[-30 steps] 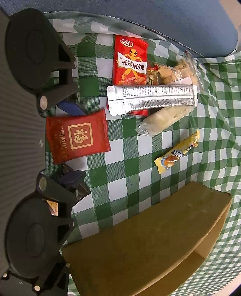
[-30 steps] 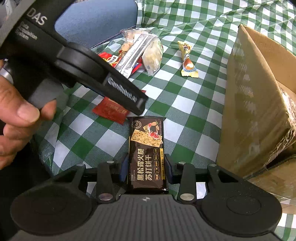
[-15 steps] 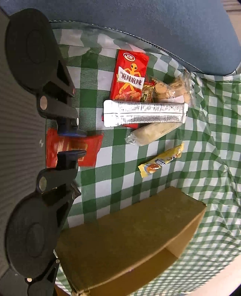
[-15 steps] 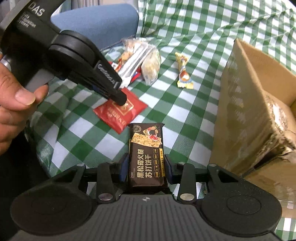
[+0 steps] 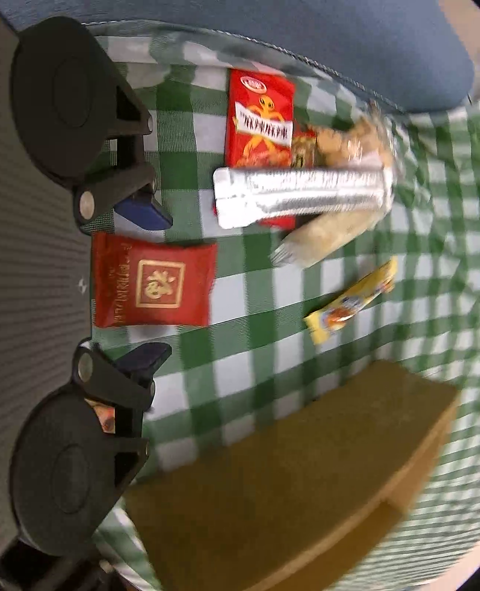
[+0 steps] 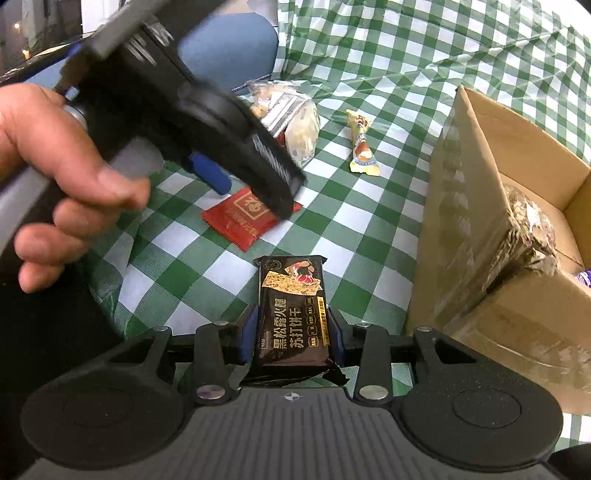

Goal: Organize snacks
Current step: 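Lift the red packet and biscuit bar over the box with both grippers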

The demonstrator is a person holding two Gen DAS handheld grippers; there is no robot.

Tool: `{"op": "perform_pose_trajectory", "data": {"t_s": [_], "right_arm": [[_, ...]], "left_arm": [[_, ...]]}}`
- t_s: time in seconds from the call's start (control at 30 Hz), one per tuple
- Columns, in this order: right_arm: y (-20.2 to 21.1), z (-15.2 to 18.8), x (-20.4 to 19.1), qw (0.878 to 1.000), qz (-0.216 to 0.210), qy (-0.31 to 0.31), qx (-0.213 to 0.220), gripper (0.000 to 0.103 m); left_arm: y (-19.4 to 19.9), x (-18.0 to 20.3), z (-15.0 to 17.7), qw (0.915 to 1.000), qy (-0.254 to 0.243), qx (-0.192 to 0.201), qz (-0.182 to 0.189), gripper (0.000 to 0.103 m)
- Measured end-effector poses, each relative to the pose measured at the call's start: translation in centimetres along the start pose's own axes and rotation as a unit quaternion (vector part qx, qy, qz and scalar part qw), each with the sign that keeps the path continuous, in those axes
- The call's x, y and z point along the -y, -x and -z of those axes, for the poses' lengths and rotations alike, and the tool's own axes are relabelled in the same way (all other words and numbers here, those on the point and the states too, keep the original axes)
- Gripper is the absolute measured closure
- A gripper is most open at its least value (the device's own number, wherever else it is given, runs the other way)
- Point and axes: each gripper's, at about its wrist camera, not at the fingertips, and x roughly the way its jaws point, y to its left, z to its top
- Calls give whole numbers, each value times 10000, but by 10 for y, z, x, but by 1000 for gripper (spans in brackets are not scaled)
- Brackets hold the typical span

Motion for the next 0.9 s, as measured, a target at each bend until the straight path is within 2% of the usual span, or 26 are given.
{"op": "perform_pose_trajectory", "data": {"t_s": [0.1,0.17,0.23,0.33,0.43,0.57,0.67,0.8,0.9], "right_arm": [[-2,1,1,10000,45,-14,-32,62],[-4,1,0,9999,84,-6,-56,62],[-4,1,-1,9999,112,1,-73,62],[-3,1,-3,9999,149,26,-60,62],[2,-1,-3,9998,188,-20,-7,62],[16,-8,-4,9994,254,-179,172,62],[31,-16,-5,9987,264,-171,410,62],[51,-26,-1,9967,268,-142,758,62],[66,-34,11,9946,258,-239,981,62]], "left_arm": [[-2,5,2,9998,-197,-16,-98,33],[0,2,3,9999,-139,41,-51,54],[2,-6,2,9999,19,93,145,57],[10,-18,1,9982,321,274,425,58],[28,-27,3,9933,591,651,753,58],[51,-41,9,9838,889,1175,1017,58],[65,-57,14,9719,1244,1550,1263,58],[72,-73,18,9593,1683,1711,1485,58],[72,-77,17,9583,1726,1719,1494,58]]}}
